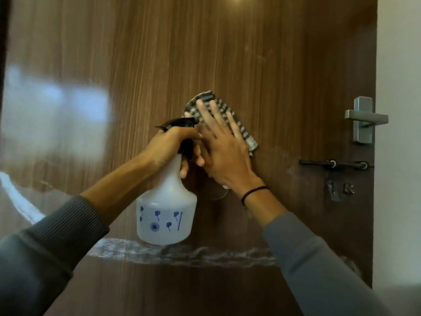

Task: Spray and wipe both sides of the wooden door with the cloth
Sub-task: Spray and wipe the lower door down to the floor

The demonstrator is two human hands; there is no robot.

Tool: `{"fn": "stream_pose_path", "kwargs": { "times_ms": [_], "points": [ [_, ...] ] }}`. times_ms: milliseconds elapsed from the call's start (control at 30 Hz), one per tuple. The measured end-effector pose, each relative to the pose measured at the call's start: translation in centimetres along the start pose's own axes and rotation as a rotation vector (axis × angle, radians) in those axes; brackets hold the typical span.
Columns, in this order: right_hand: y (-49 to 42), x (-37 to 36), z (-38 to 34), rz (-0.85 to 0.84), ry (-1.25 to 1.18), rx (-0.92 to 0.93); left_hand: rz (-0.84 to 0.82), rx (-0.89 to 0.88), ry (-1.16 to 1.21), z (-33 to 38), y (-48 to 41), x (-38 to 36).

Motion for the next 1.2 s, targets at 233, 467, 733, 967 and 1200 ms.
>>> {"fn": "stream_pose_path", "kwargs": {
  "times_ms": [233,467,733,967,1200],
  "points": [
    [7.1,1.7,12.8,0.125,-0.149,-0.513,-0.017,0.062,0.010,-2.3,-2.5,-1.1],
    [10.1,0.8,11.4,0.131,-0.087,-0.451,-0.012,0.017,0.011,-2.9,-3.4,-1.8],
    [13.8,-0.3,9.7,-0.032,-0.071,-0.265,-0.014,0.014,-0.025,-2.9,-3.1,-2.1],
    [15.8,-0.3,8.7,-0.139,-0.066,-0.181,-0.010,0.016,-0.022,-2.7,-2.9,-2.3],
    [18.7,-1.1,7.0,-0.252,-0.023,-0.063,-0.016,0.020,-0.011,-2.5,-2.6,-2.5]
  ]
}}
Point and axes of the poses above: each hand's wrist, its own y-axis away from the middle knuckle, its own x-axis out of the back of the hand, z = x × y, the point moved 10 cm from there along -y, towards the middle knuckle, and after that the axes turned 9 degrees about -z, right-handed, at the moved point
